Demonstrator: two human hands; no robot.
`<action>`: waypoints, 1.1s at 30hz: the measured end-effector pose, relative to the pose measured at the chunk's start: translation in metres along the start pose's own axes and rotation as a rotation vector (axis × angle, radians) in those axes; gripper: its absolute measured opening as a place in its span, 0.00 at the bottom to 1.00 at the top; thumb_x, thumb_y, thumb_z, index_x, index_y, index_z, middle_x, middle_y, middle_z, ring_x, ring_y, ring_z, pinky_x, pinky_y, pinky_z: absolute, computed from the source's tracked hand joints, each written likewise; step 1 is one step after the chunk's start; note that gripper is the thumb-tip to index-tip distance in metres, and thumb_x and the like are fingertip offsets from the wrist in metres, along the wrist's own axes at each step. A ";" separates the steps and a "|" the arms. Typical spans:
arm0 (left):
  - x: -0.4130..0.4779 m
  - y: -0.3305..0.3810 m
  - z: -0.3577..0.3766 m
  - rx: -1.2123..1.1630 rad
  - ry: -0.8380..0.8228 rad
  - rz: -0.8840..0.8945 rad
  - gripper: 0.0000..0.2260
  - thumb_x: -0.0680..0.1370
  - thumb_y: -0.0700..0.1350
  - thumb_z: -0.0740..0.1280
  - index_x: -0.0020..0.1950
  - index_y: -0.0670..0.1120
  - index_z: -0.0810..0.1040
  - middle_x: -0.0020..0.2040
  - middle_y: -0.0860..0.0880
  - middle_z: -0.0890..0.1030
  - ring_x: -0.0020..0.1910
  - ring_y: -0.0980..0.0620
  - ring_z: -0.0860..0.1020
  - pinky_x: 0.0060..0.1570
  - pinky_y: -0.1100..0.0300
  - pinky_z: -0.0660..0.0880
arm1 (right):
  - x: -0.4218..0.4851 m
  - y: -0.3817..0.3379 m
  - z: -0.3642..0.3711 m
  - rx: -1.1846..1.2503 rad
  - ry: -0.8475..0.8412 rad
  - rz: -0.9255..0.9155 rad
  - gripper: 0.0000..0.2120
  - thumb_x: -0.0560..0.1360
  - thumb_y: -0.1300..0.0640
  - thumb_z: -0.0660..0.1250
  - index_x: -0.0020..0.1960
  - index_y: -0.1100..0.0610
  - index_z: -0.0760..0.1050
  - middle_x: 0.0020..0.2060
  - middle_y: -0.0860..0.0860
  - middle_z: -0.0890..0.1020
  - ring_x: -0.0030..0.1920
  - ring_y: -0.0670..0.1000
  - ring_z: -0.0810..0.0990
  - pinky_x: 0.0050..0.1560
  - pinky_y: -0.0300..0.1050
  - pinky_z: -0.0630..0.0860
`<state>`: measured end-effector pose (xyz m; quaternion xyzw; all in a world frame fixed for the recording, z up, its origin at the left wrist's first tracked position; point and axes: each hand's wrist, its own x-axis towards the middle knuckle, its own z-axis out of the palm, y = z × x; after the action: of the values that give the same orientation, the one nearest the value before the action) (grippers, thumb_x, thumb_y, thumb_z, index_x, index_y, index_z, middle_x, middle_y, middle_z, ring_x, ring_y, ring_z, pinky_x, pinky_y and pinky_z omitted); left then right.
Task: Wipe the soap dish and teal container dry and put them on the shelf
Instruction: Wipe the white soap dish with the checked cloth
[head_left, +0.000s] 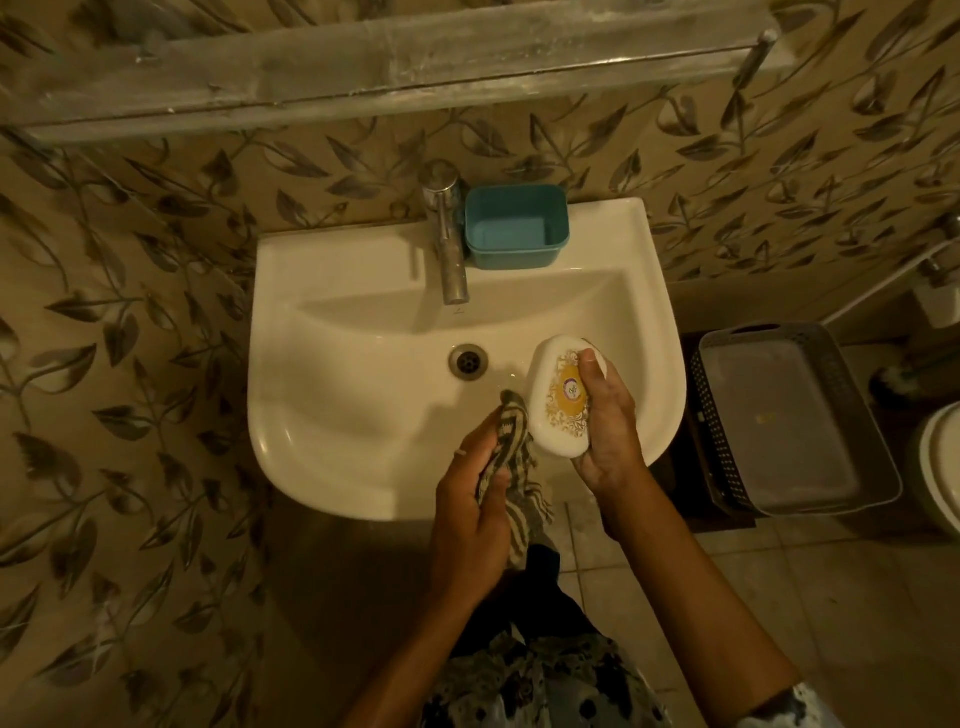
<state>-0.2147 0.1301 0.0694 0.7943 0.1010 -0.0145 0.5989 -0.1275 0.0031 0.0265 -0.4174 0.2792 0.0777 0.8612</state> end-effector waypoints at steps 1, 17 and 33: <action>-0.001 -0.002 0.001 0.001 0.022 -0.025 0.28 0.79 0.33 0.60 0.60 0.68 0.66 0.57 0.73 0.71 0.59 0.78 0.67 0.54 0.81 0.65 | -0.002 -0.001 0.001 -0.065 -0.020 -0.021 0.24 0.71 0.50 0.70 0.65 0.56 0.74 0.51 0.57 0.82 0.49 0.55 0.82 0.47 0.51 0.81; 0.003 0.022 0.007 -0.113 0.075 0.011 0.20 0.76 0.41 0.56 0.63 0.63 0.65 0.64 0.63 0.68 0.61 0.77 0.65 0.58 0.80 0.63 | -0.026 -0.010 0.027 -0.169 0.052 -0.171 0.17 0.71 0.53 0.72 0.59 0.51 0.78 0.50 0.56 0.84 0.49 0.54 0.84 0.49 0.50 0.81; 0.000 0.021 0.015 -0.086 0.051 0.038 0.21 0.79 0.45 0.55 0.71 0.58 0.59 0.72 0.52 0.62 0.68 0.70 0.62 0.65 0.74 0.61 | -0.030 -0.012 0.035 -0.130 0.169 -0.239 0.14 0.74 0.57 0.70 0.60 0.53 0.78 0.52 0.54 0.83 0.49 0.52 0.84 0.43 0.43 0.81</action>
<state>-0.2098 0.1106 0.0853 0.7696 0.1018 0.0216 0.6300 -0.1337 0.0251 0.0685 -0.5077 0.2936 -0.0429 0.8088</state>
